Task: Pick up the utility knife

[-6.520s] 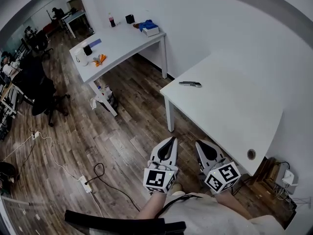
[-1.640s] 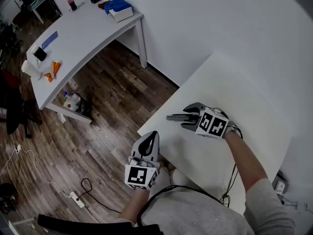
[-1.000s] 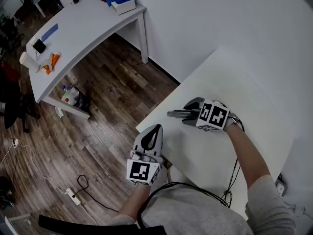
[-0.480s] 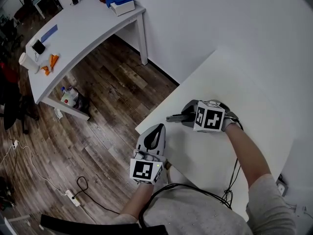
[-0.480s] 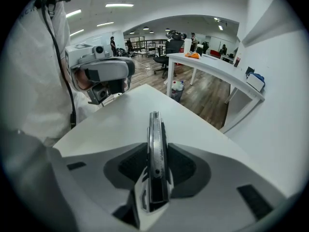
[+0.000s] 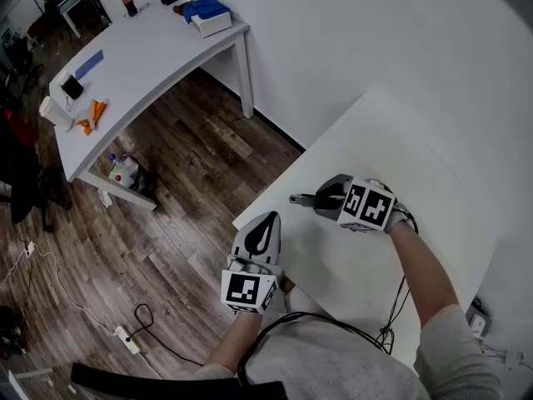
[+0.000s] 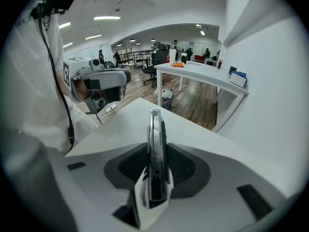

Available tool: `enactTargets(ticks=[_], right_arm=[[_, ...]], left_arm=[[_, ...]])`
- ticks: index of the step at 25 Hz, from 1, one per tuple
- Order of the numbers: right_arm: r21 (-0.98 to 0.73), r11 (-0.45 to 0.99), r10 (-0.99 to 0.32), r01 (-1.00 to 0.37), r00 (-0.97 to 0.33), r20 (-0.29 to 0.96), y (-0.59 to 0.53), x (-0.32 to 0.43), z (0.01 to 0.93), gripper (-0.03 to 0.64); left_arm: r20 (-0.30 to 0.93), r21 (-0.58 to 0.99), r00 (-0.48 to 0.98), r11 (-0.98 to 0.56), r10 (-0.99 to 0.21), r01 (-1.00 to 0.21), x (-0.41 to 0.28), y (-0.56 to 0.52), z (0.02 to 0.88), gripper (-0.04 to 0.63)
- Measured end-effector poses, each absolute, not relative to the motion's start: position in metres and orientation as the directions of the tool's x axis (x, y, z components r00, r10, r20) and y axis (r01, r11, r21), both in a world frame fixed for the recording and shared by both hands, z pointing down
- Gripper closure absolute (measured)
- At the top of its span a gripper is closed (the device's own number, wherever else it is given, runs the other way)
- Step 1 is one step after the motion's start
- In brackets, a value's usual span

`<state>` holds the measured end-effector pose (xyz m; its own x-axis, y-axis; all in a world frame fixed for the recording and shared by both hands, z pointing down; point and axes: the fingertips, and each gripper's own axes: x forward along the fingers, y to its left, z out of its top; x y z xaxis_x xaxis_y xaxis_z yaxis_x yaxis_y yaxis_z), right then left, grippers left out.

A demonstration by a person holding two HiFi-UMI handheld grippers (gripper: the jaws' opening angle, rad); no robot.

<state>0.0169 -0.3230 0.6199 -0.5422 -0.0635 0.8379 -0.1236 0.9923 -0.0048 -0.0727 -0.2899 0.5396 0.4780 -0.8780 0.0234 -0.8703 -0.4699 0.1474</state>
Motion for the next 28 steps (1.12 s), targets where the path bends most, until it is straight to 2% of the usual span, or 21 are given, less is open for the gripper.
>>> enactTargets(ticks=[10, 19, 28], right_arm=[[-0.129, 0.919, -0.189, -0.372, -0.705, 0.683, -0.323, 0.028, 0.556, 0.486], [-0.230, 0.843, -0.300, -0.486, -0.780, 0.550, -0.307, 0.037, 0.492, 0.486], [-0.363, 0.762, -0.434, -0.536, -0.839, 0.327, -0.292, 0.031, 0.440, 0.486]], left_arm=[[0.011, 0.139, 0.515, -0.508, -0.857, -0.850, -0.053, -0.286, 0.495, 0.589], [0.004, 0.136, 0.508, -0.502, -0.862, -0.854, -0.049, -0.285, 0.457, 0.589], [-0.020, 0.122, 0.488, -0.487, -0.873, -0.865, -0.056, -0.290, 0.441, 0.589]])
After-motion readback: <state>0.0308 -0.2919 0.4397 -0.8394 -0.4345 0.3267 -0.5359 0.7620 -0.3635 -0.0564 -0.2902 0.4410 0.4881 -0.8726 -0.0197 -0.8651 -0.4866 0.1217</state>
